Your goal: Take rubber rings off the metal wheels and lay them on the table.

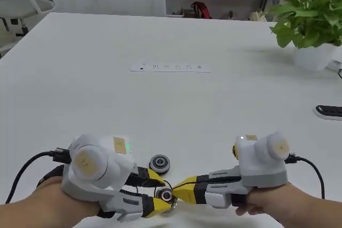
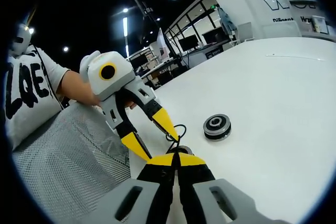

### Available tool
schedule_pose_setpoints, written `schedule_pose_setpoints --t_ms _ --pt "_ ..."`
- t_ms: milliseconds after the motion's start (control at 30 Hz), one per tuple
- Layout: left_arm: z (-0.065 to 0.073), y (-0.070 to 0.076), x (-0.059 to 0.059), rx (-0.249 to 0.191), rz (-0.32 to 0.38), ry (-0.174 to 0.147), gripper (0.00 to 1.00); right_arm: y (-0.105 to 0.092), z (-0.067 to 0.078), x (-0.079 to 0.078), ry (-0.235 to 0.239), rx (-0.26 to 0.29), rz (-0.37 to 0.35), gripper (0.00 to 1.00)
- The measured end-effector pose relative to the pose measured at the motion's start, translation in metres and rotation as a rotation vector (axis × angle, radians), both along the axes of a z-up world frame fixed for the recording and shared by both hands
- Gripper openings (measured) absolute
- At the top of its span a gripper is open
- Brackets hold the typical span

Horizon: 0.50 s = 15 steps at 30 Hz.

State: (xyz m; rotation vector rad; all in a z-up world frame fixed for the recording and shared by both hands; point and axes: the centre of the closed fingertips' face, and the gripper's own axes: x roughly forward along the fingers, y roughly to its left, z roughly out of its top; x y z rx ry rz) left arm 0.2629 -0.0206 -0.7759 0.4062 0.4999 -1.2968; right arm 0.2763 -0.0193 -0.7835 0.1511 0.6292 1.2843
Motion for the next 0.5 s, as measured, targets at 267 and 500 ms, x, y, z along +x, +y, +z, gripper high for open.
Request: schedule_pose_setpoints --t_ms 267,500 --pt "0.010 0.006 0.002 -0.032 0.033 0.013 0.35 0.000 0.000 -0.001 0.005 0.002 0.001 0.00" --pt "0.011 0.014 0.000 -0.025 0.047 0.016 0.40 0.000 0.002 -0.002 0.011 0.007 0.003 0.00"
